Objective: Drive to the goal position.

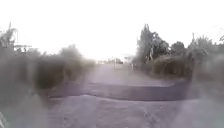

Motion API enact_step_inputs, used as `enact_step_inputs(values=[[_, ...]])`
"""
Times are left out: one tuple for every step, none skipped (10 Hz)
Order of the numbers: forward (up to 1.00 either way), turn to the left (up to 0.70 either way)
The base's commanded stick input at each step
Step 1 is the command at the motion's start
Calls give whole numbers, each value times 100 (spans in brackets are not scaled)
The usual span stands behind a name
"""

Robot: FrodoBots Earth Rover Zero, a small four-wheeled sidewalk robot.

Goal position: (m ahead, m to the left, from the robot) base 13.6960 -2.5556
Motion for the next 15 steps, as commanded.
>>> enact_step_inputs(values=[[70,0],[70,0],[70,0],[70,0],[70,0],[70,0],[70,0],[70,0],[70,0],[70,0],[70,0],[70,0],[70,0],[70,0],[70,0]])
